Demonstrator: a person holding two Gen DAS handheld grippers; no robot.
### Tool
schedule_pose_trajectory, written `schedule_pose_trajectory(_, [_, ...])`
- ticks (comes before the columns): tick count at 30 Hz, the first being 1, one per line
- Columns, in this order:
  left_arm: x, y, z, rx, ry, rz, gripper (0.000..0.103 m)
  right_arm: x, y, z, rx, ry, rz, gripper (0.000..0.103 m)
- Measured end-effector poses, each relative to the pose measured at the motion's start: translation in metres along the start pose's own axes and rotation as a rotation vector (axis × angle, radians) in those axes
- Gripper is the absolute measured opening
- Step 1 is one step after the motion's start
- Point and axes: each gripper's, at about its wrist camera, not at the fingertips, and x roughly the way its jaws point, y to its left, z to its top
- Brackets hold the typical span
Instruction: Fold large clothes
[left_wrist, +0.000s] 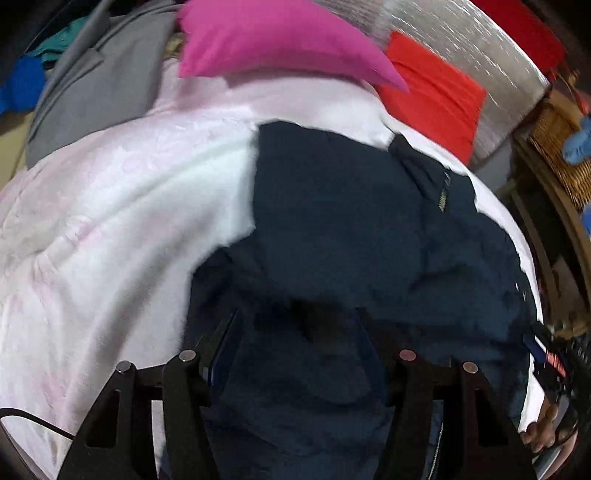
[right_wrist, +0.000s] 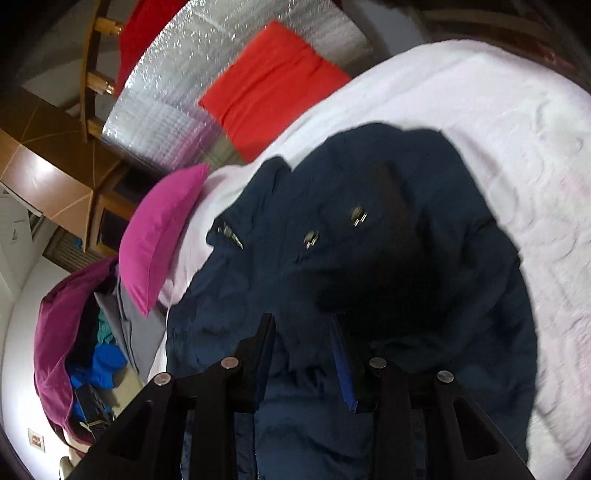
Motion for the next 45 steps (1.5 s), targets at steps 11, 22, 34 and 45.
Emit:
schedule_pose_trajectory(11, [-0.005, -0.053, 0.000, 0.028, -0.090, -0.160, 0.063, 0.017, 0.033, -0.024, -0.023, -0.002, 0.131, 0.064])
schedule_pose_trajectory(22, [0.043, -0.082, -0.004, 0.117, -0.008, -0.023, 0.071, 0.060, 0.019, -0.026, -0.006, 0.078, 0.052, 0.032])
schedule_pose_trajectory(34, [0.032, -0.079, -0.002, 0.125, -0.027, -0.006, 0.071, 0.063, 0.027, -0.028, -0.015, 0.095, 0.035, 0.035])
schedule_pose_trajectory(45, [0.014, -0.062, -0.003, 0.096, -0.009, -0.020, 0.071, 0.023, 0.029, -0.014, -0.053, 0.072, 0.057, 0.058])
